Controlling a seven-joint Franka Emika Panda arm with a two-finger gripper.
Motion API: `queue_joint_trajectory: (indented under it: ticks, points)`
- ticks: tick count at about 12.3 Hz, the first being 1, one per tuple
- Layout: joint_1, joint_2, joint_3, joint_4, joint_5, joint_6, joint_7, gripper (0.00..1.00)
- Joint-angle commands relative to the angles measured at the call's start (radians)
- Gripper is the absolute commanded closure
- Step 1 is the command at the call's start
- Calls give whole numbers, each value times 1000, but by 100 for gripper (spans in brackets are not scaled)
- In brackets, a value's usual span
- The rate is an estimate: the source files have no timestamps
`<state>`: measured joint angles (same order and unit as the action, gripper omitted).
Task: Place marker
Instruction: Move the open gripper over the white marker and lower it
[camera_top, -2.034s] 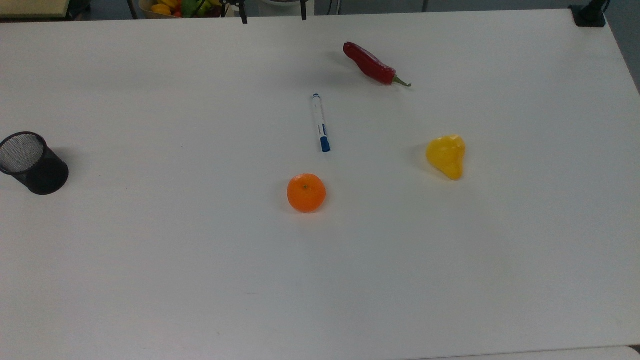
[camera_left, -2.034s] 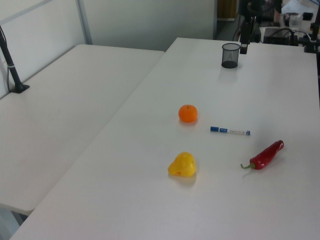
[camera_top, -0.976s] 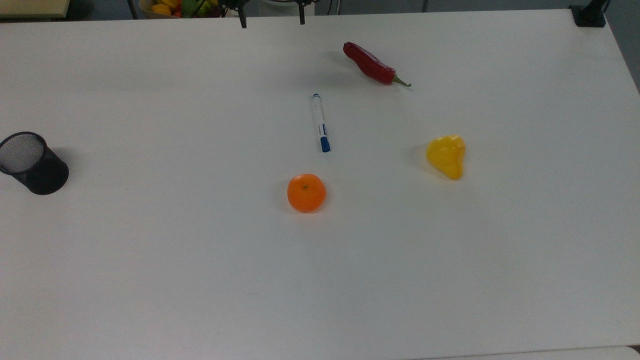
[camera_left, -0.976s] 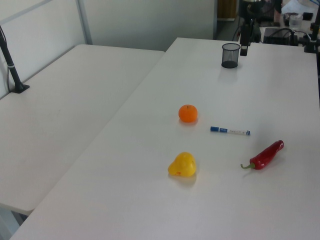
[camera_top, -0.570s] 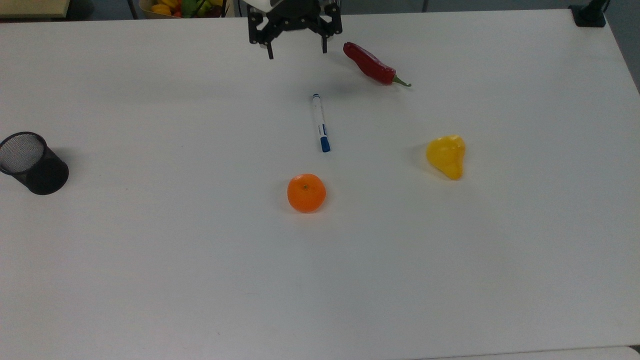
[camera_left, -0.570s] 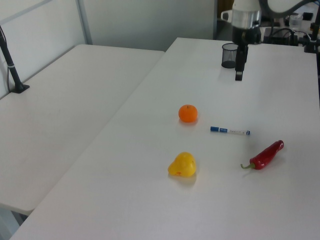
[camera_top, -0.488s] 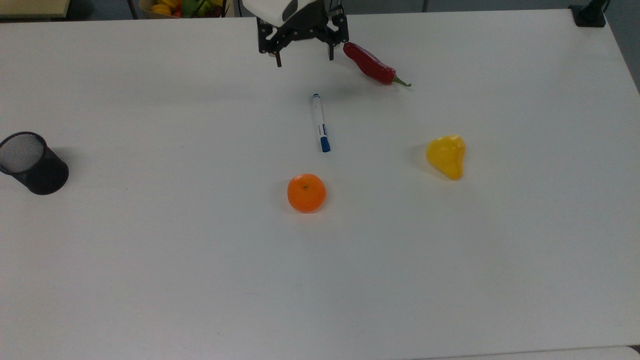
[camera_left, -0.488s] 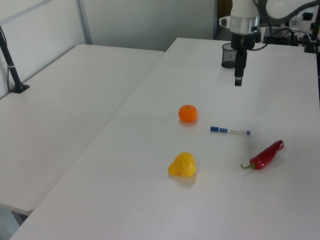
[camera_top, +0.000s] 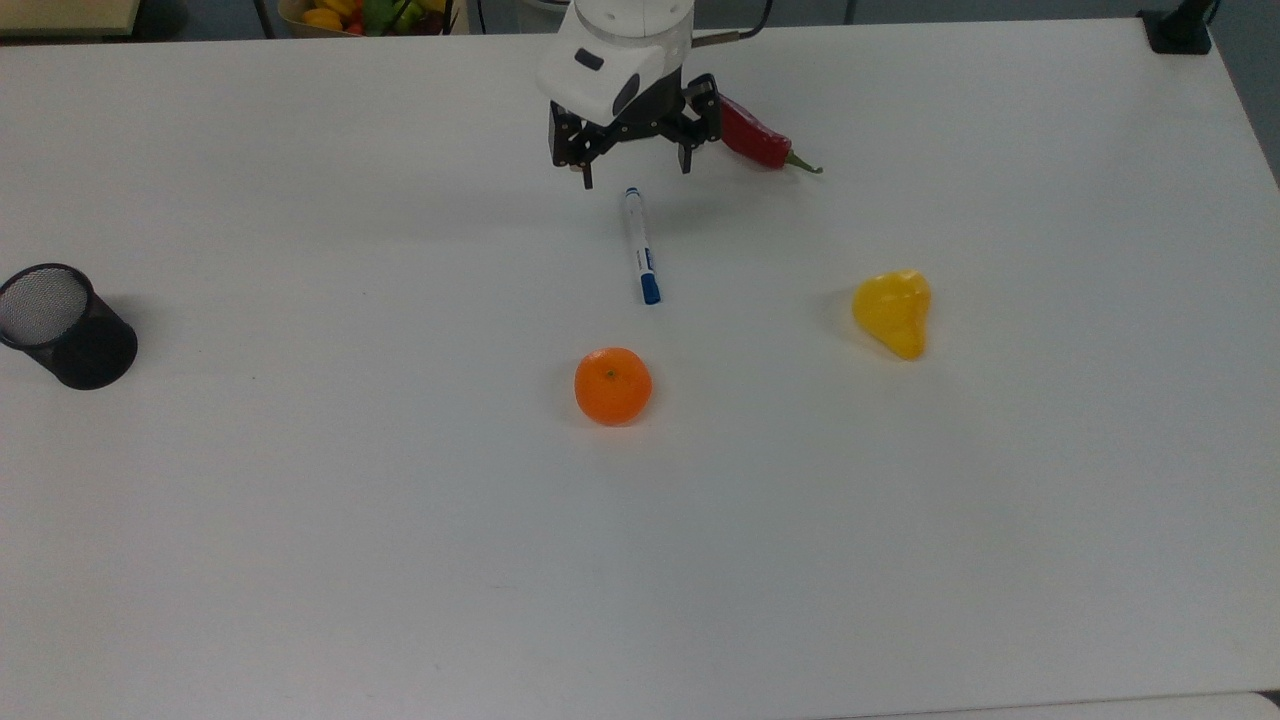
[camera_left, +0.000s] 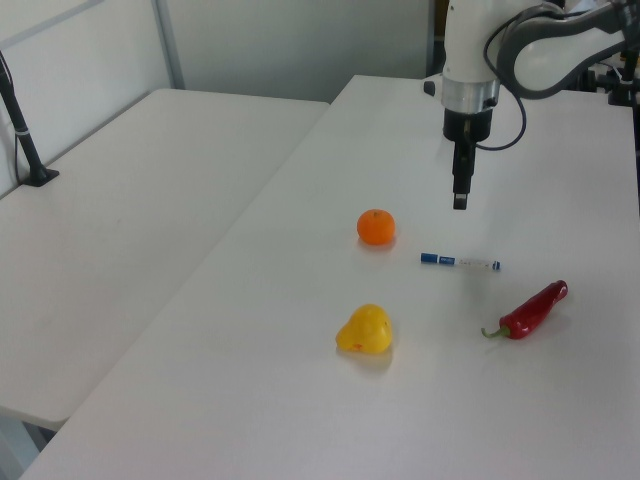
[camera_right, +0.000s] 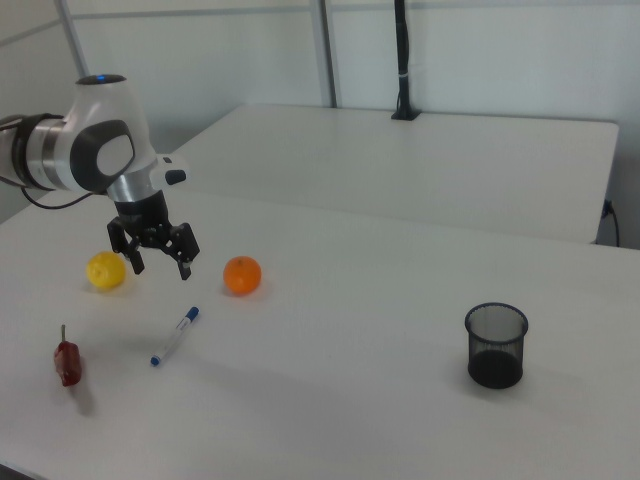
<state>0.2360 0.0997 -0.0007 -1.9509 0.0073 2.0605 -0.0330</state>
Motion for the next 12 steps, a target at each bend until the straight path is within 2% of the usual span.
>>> queue_joint_trajectory:
  ticks: [1, 5, 8, 12]
  points:
    - [29, 44, -8, -29, -21, 72, 19, 0]
    - [34, 71, -7, -85, -21, 182, 76, 0]
    - [34, 93, -4, -91, -35, 194, 76, 15]
    - [35, 109, -1, -121, -65, 260, 74, 27]
